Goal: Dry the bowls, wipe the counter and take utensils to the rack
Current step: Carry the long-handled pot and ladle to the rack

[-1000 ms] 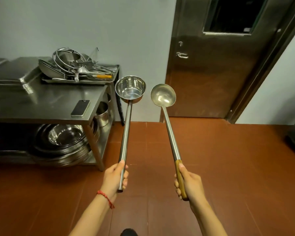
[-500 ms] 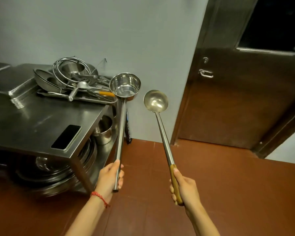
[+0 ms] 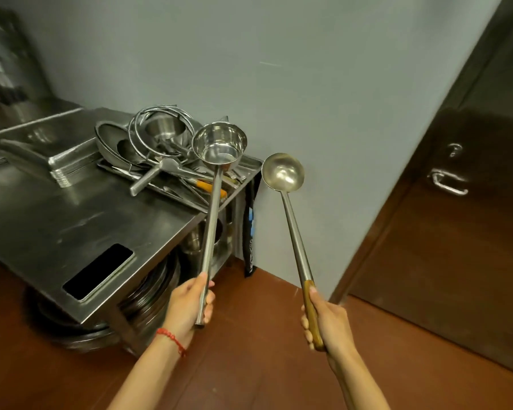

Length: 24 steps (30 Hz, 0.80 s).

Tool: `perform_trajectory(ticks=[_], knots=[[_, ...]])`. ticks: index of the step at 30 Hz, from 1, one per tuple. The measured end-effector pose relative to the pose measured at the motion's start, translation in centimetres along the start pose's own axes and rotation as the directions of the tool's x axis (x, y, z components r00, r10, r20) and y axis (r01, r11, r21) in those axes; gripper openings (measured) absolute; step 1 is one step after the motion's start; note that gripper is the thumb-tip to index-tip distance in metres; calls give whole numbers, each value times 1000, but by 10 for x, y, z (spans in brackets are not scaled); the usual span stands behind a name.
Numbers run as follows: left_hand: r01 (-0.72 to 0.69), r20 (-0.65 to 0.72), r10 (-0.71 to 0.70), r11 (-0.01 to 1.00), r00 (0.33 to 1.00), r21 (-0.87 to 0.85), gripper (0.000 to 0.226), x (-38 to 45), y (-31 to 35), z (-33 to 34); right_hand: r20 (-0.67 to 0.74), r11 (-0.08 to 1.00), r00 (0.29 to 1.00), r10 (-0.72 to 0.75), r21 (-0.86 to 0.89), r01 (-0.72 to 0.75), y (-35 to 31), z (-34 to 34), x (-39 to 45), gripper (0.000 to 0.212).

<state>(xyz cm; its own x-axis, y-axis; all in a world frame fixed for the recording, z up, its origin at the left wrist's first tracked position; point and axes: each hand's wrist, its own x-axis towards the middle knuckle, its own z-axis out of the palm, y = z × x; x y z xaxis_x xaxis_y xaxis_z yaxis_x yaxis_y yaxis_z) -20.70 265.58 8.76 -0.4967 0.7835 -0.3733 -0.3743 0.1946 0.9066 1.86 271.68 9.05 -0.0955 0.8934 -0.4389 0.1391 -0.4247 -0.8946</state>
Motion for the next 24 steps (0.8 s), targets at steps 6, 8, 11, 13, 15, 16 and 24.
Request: perform_trajectory(ticks=[6,8,11,13,15,16,24], knots=[[-24,-140,11,995,990,-94,31,56,25,28,130,997,991,-4,-72,13,-48,3,80,48],[-43,-178,20,991,984,-125,31,78,37,29,166,996,986,0,-88,15,-61,14,104,49],[-65,-225,35,990,974,-128,31,114,56,26,209,994,978,-10,-105,33,-81,36,141,50],[-83,-250,46,987,967,-139,31,141,68,21,232,994,973,-13,-104,38,-95,56,165,49],[-99,-260,58,984,964,-146,30,166,81,15,256,995,967,-13,-94,39,-109,77,188,48],[-99,-263,58,984,963,-145,30,179,87,13,268,995,963,-15,-88,40,-117,87,200,48],[-53,-277,17,991,961,-122,30,256,121,-4,287,990,958,-3,-137,44,-149,140,271,50]])
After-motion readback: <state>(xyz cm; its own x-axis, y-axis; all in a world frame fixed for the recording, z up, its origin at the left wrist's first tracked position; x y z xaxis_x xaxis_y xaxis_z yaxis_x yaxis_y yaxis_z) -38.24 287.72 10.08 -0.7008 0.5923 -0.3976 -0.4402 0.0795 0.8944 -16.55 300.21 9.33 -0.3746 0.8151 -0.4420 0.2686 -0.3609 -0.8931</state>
